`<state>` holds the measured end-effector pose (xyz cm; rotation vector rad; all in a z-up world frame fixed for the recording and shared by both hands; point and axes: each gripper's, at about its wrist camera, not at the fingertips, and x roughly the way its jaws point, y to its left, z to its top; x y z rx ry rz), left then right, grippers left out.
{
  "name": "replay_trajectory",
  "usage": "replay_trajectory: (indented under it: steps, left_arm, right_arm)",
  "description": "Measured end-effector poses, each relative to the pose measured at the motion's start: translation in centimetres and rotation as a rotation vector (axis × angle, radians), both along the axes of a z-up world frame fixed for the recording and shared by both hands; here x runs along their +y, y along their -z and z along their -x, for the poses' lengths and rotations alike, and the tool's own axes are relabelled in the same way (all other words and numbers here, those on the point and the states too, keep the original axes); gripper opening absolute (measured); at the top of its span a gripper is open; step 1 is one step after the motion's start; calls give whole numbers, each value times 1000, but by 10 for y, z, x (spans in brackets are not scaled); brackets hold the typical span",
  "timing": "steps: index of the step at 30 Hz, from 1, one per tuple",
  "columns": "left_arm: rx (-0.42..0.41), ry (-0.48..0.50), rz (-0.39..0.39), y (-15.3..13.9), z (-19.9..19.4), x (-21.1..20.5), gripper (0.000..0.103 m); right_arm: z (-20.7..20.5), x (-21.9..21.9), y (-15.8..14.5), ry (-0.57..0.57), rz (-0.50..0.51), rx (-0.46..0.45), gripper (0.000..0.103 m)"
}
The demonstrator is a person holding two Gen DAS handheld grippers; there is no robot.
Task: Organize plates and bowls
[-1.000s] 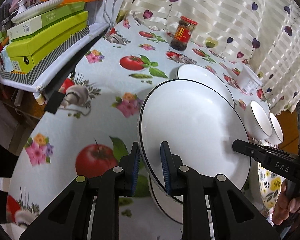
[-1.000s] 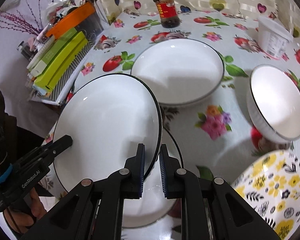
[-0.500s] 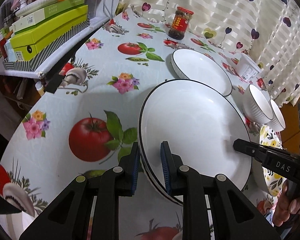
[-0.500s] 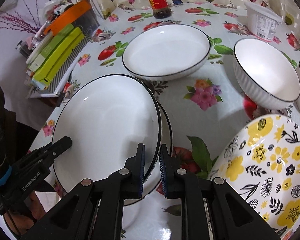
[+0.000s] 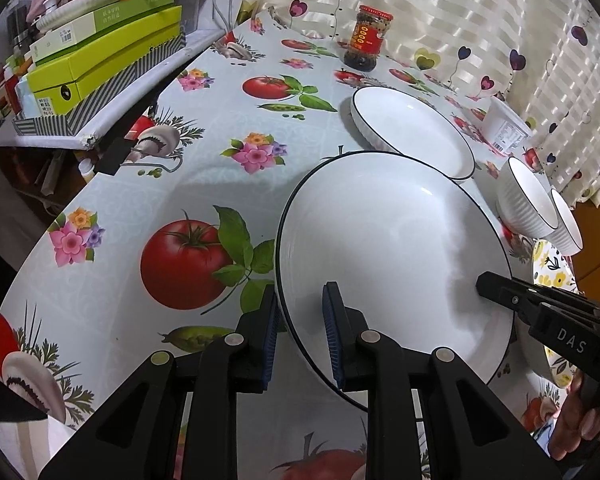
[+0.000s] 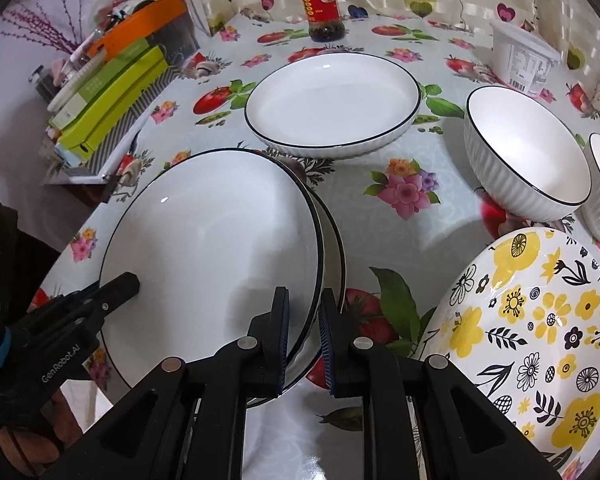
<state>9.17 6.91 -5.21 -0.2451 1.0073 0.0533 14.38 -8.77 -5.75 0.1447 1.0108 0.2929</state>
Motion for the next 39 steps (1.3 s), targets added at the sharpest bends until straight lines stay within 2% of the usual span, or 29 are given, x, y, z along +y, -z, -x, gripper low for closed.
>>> replay_trajectory:
  steps: [6, 19, 27, 32, 35, 39]
  left_arm:
    - [1, 2, -11, -1, 0, 0, 23]
    - [-16, -5, -108, -2, -2, -12, 25]
    - [-20, -10, -117, -2, -2, -13, 26]
    - [-21, -8, -117, -2, -3, -14, 26]
    - [-23, -1, -114, -2, -4, -13, 26]
    - [-24, 10, -101, -3, -6, -10, 27]
  right_arm:
    - [1, 4, -1, 3, 31, -8, 15]
    - [3, 9, 1, 10, 61, -46, 19]
    - [3, 6, 3, -7, 32, -55, 20]
    - [4, 6, 3, -18, 26, -55, 24]
    - [3, 8, 2, -33, 10, -40, 33]
    - [1, 12, -1, -65, 45, -10, 33]
